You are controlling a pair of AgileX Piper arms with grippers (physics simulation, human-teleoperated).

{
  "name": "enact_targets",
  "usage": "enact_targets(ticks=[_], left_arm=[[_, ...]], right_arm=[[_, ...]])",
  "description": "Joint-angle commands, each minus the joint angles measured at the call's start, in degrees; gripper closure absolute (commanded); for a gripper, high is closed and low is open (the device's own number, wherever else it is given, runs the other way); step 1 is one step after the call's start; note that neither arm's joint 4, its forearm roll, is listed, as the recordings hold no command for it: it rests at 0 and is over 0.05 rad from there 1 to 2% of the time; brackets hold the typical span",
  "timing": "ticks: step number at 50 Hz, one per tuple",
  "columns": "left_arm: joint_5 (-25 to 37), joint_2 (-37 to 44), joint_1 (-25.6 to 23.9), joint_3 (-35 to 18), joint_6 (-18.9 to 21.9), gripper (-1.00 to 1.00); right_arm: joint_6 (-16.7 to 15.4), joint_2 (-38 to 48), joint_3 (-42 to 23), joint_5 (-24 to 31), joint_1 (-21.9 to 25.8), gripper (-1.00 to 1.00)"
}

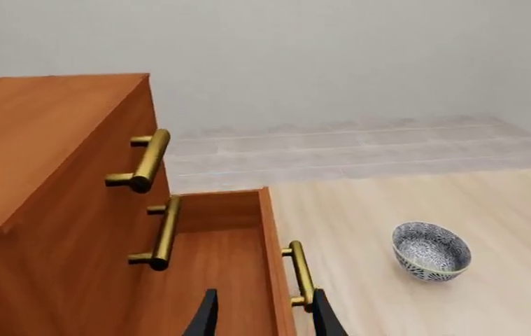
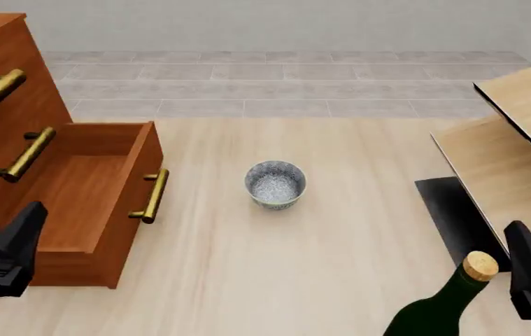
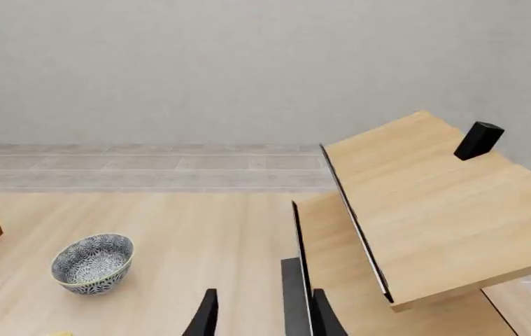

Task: Put the bowl on top of the cabinet.

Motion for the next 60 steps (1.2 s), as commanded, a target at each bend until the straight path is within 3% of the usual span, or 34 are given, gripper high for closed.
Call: enact_targets(ticks=[1, 4, 5, 21, 23, 24, 28, 29, 33, 35, 39, 41, 46, 48, 49, 55, 60], left_arm=[[-0.67, 9.53, -4.3, -5.19, -1.15, -1.0], [-0.5, 11.68, -5.99, -6.81, -1.36, -1.0], [-0.9, 15.55, -6.61, -7.79, -3.94, -1.0], [0.73, 25.1, -13.8, -15.68, -3.43, -1.0], [0.32, 24.94, -14.33, -15.74, -0.84, -1.0], [0.27, 27.36, -14.2, -16.27, -2.27, -1.0], [0.11, 29.87, -15.66, -16.8, -1.3, -1.0], [0.71, 31.81, -16.06, -17.5, -3.19, -1.0], [0.91, 35.56, -16.8, -18.65, -1.2, -1.0], [1.76, 36.58, -18.23, -19.75, -3.37, -1.0], [3.33, 39.74, -18.48, -22.23, -3.75, -1.0], [3.37, 38.79, -18.48, -22.57, -2.07, -1.0], [4.07, 39.77, -18.91, -23.74, -2.29, -1.0], [4.66, 41.61, -19.8, -25.13, -3.09, -1.0], [5.62, 43.13, -20.26, -25.99, -5.47, -1.0], [5.27, 43.31, -21.38, -26.35, -1.9, -1.0], [5.19, 44.88, -21.86, -26.83, -2.47, -1.0]], right_arm=[[0.0, 0.0, 0.0, 0.0, 0.01, -1.0], [0.0, 0.01, 0.0, 0.0, -0.01, -1.0], [0.0, 0.0, 0.0, 0.0, 0.0, -1.0], [0.0, 0.01, 0.0, 0.0, 0.0, -1.0], [0.0, 0.0, 0.0, 0.0, 0.01, -1.0], [-0.01, 0.01, 0.0, 0.0, 0.0, -1.0], [0.0, 0.0, 0.0, 0.0, 0.0, -1.0], [-0.01, -0.01, 0.0, 0.0, 0.01, -1.0], [-0.01, 0.0, 0.0, 0.0, -0.01, -1.0], [0.02, 0.0, 0.0, 0.0, -0.02, -1.0], [0.0, -0.01, 0.0, 0.0, 0.01, -1.0], [0.01, 0.0, 0.0, 0.0, 0.01, -1.0], [-0.01, 0.01, 0.0, 0.0, 0.0, -1.0], [0.01, 0.0, 0.0, 0.0, 0.0, -1.0], [-0.01, 0.01, 0.0, 0.0, 0.0, -1.0], [0.01, 0.0, 0.0, 0.0, 0.01, -1.0], [0.0, 0.0, 0.0, 0.0, 0.0, -1.0]])
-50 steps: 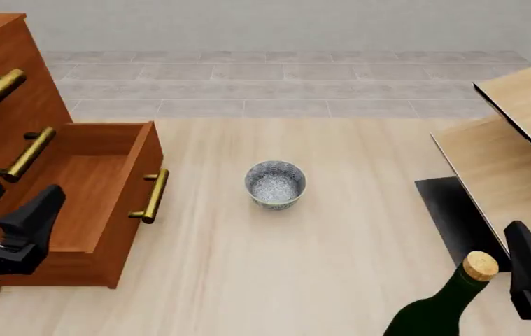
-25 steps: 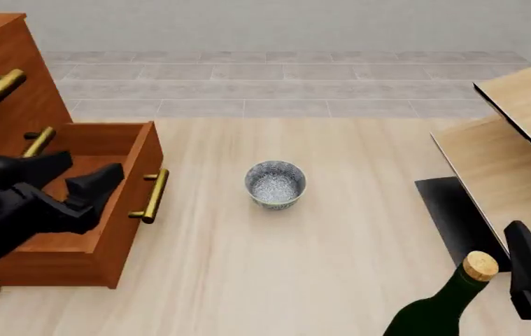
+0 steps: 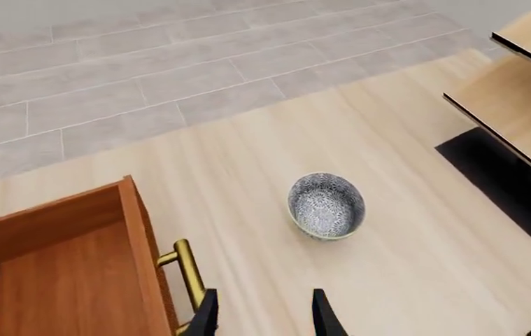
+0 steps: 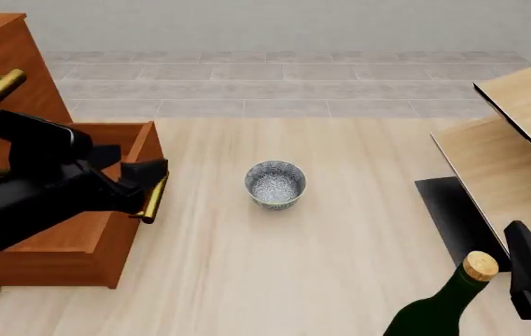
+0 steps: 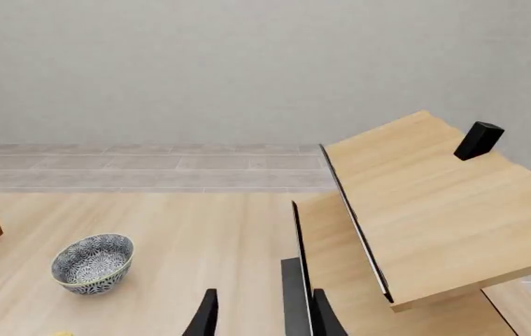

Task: Put the bowl on top of the cabinet.

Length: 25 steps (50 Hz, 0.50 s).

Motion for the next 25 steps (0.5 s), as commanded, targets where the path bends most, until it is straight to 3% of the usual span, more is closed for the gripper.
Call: enact_targets(ticks=[1, 25], left_arm=[[0.49, 4.02, -1.85, -2.27, 0.29, -1.0], [-0.76, 12.75, -6.02, -7.71, 1.8, -1.0]], right_arm=[[0.0, -0.01, 0.0, 0.0, 0.0, -1.0], [0.0, 0.0, 0.0, 0.0, 0.01, -1.0]])
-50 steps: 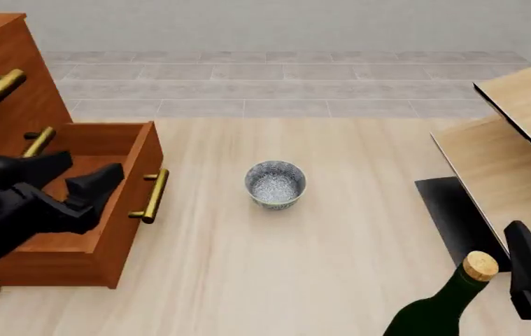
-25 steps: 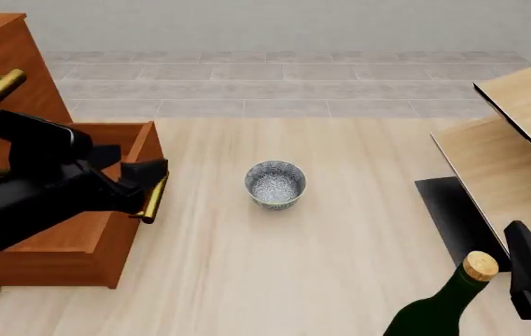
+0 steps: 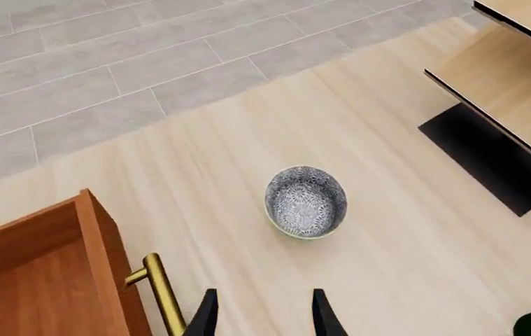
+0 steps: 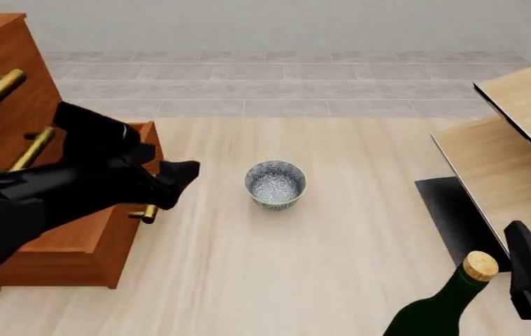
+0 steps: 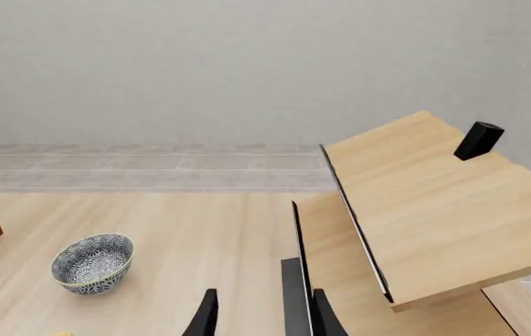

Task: Put the bowl on top of the cabinet.

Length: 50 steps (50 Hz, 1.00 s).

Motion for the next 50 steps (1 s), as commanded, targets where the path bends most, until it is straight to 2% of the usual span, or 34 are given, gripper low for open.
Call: enact_targets(ticks=[1, 17, 34, 50], left_arm=[[-0.31, 3.43, -1.89, -2.75, 0.71, -1.0], [-2.42, 9.09, -3.7, -5.27, 0.46, -1.0], [-7.37, 15.96, -4.24, -5.64, 2.0, -1.0], [-9.21, 20.82, -4.34, -8.15, 3.17, -1.0]], right_arm=[[0.0, 0.0, 0.0, 0.0, 0.0, -1.0], [0.01, 0.01, 0.0, 0.0, 0.0, -1.0], [0.0, -0.01, 0.0, 0.0, 0.01, -1.0], [0.0, 0.01, 0.0, 0.0, -0.01, -1.0]])
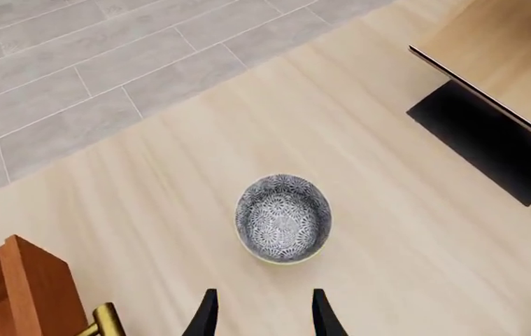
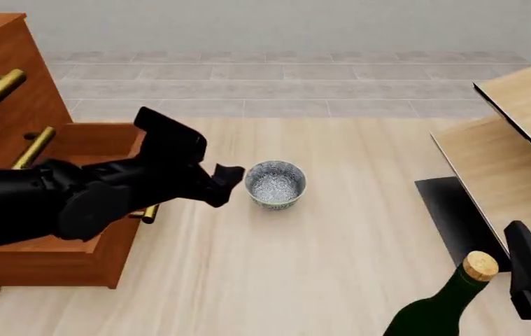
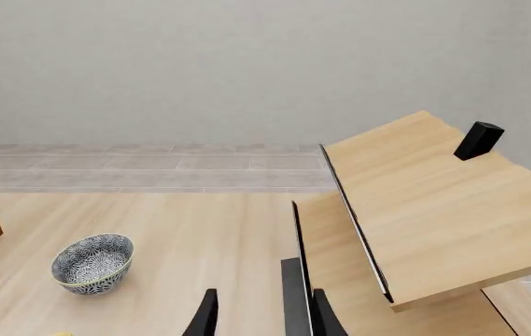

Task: Put the bowl on top of the cabinet.

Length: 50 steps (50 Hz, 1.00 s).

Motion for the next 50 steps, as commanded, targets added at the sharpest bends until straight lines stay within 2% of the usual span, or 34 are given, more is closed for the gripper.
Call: enact_targets(ticks=[1, 18, 33, 50], left_arm=[[-1.61, 3.6, -0.22, -1.49, 0.7, -1.0], [-2.43, 8.97, 0.45, -5.72, 1.23, -1.0], [-4.98, 15.15, 4.04, -8.67, -1.42, -1.0], [-6.13, 19.23, 4.16, -11.28, -2.55, -1.0]], right_arm=[[0.01, 0.01, 0.0, 0.0, 0.0, -1.0], [0.01, -0.01, 0.0, 0.0, 0.0, -1.0], [-0.01, -0.01, 0.0, 0.0, -0.01, -1.0], [0.01, 0.01, 0.0, 0.0, 0.0, -1.0]])
